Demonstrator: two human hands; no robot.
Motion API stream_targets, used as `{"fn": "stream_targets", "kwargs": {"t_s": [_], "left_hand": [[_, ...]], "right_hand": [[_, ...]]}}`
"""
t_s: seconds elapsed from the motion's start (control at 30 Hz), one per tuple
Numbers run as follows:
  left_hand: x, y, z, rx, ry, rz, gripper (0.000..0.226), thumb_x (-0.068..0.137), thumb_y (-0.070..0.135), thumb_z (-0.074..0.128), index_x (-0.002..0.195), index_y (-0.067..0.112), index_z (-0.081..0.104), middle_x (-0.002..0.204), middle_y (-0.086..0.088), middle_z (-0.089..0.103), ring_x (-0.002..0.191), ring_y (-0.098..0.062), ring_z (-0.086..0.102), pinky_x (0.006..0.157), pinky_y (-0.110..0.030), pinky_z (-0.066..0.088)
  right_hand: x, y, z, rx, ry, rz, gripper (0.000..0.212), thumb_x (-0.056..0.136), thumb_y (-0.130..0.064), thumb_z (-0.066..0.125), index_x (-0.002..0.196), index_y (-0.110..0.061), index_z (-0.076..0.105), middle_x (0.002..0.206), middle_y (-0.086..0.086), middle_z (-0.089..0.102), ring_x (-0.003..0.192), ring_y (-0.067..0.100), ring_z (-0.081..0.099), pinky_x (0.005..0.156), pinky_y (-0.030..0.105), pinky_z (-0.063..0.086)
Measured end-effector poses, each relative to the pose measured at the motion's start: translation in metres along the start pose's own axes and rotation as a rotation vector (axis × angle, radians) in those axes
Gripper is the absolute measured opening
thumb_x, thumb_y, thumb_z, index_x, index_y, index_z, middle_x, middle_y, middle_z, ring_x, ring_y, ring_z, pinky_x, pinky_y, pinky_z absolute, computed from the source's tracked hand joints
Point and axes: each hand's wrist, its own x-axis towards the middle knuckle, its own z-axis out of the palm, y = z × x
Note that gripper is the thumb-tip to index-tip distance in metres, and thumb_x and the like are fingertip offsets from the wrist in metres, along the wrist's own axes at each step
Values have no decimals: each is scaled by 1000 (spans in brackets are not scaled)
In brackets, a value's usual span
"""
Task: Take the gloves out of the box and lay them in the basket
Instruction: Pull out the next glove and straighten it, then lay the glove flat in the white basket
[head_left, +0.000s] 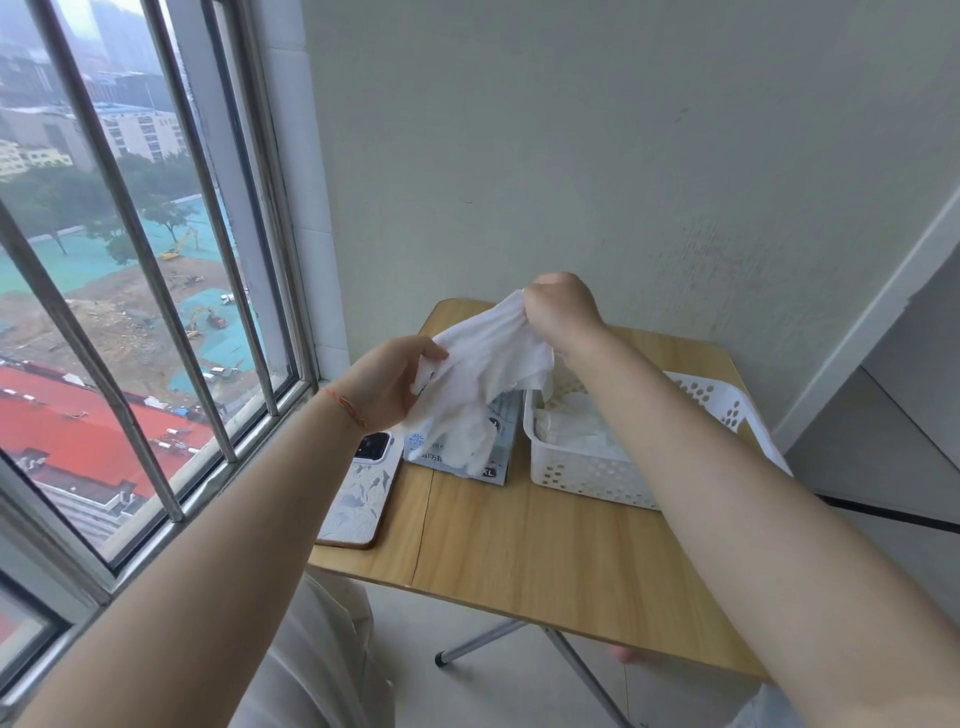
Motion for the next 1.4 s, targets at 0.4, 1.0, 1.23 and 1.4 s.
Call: {"fn": "stream_targets", "kwargs": {"t_s": [0.4, 1.0, 1.23, 1.4], "left_hand": [[12, 13, 23, 633, 327, 74, 26, 79, 36, 70, 90, 12, 71, 98, -14, 72, 84, -26, 64, 90, -41, 54], [125, -29, 181, 1751, 44, 130, 32, 95, 42, 53, 87, 11, 59, 88, -6, 55, 76, -22, 51, 56, -26, 34], [143, -57, 183, 1976, 190, 592, 35, 96, 46, 51, 121, 23, 55, 110, 0, 60, 97, -25, 60, 76, -34, 43], [126, -49, 195, 1824, -31, 345, 17, 88, 42, 66, 94, 26, 66, 88, 10, 57, 81, -13, 58, 70, -30, 46]], "right_hand": [[-4, 20, -13, 8, -52, 203, 19, 93, -16, 35, 78, -11, 44, 73, 1, 40, 65, 19, 39, 56, 28, 28], [-10, 173, -104, -326, -3, 417, 42, 99, -5, 40, 140, 2, 39, 120, 16, 61, 102, 29, 62, 71, 32, 47], [-11, 201, -99, -544, 73, 326, 58, 98, -4, 38, 151, -1, 14, 130, 19, 55, 111, 33, 59, 75, 38, 48], [-7, 206, -96, -616, 84, 278, 62, 97, -2, 38, 152, -2, 9, 121, 17, 59, 99, 30, 61, 63, 34, 44]]}}
